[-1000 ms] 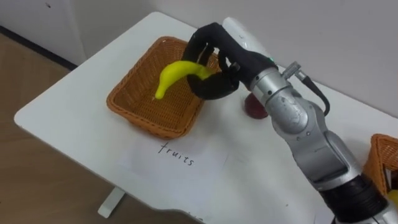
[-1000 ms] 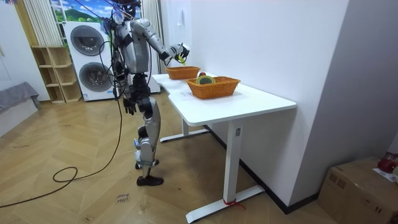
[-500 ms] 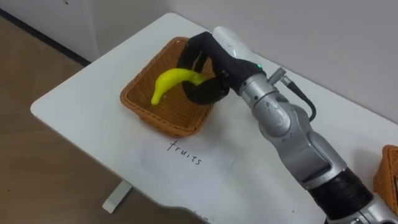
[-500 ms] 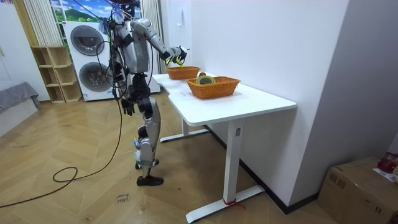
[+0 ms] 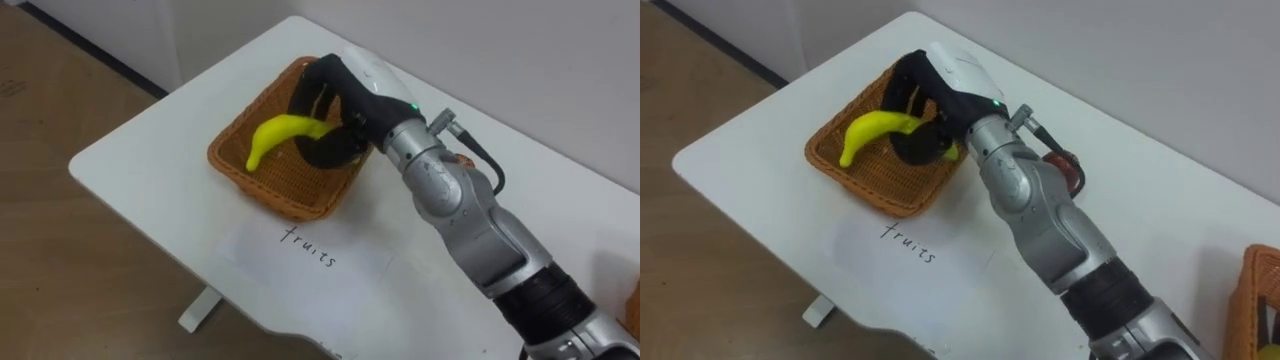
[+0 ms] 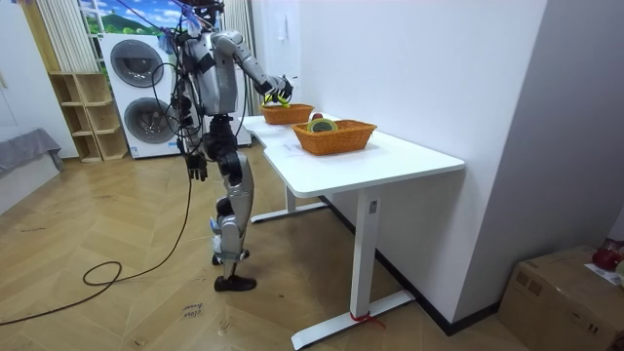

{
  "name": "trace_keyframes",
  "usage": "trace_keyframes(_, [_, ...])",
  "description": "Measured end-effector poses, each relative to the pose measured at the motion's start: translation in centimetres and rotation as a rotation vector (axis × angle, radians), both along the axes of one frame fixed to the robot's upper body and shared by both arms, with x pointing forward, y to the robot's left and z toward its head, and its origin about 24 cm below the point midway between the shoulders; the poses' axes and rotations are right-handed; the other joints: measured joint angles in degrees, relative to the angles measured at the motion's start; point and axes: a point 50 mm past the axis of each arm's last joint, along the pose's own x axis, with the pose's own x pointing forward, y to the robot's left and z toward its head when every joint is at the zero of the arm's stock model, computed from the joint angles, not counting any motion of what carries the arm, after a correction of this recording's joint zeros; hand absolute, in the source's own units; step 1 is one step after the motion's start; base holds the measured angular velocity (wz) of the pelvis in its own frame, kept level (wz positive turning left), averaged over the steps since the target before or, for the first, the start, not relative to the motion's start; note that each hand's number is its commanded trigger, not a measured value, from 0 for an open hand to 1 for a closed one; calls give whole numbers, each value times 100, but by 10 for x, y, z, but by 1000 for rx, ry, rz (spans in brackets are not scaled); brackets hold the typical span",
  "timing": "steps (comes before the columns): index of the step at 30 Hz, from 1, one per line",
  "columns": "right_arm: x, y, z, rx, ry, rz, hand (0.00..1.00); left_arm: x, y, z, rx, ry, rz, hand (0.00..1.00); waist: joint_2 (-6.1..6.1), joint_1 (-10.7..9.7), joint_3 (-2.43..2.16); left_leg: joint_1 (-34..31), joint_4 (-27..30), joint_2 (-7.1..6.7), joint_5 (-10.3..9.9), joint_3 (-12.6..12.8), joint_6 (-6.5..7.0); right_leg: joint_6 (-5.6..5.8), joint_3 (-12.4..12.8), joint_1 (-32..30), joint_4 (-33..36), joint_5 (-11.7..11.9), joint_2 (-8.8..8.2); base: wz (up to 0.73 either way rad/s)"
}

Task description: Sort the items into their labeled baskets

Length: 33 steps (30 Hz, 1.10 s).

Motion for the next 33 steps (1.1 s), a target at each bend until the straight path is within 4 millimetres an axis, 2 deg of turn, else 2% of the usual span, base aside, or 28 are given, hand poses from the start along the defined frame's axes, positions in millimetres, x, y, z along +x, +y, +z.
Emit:
trace_keyframes(9, [-3, 7, -4, -48, -10, 21, 0, 0, 0, 0, 0, 0, 0, 0, -4, 7, -3, 3, 0, -28, 7, -56, 11, 27, 17, 13, 0, -18, -21, 2])
trace_keyframes(33, [-4, 14, -3, -24, -6, 34, 0, -1, 0, 0, 2, 3, 1, 0, -25, -1, -18, 9, 14, -42, 7, -70, 12, 29, 10, 80, -87, -21, -15, 0])
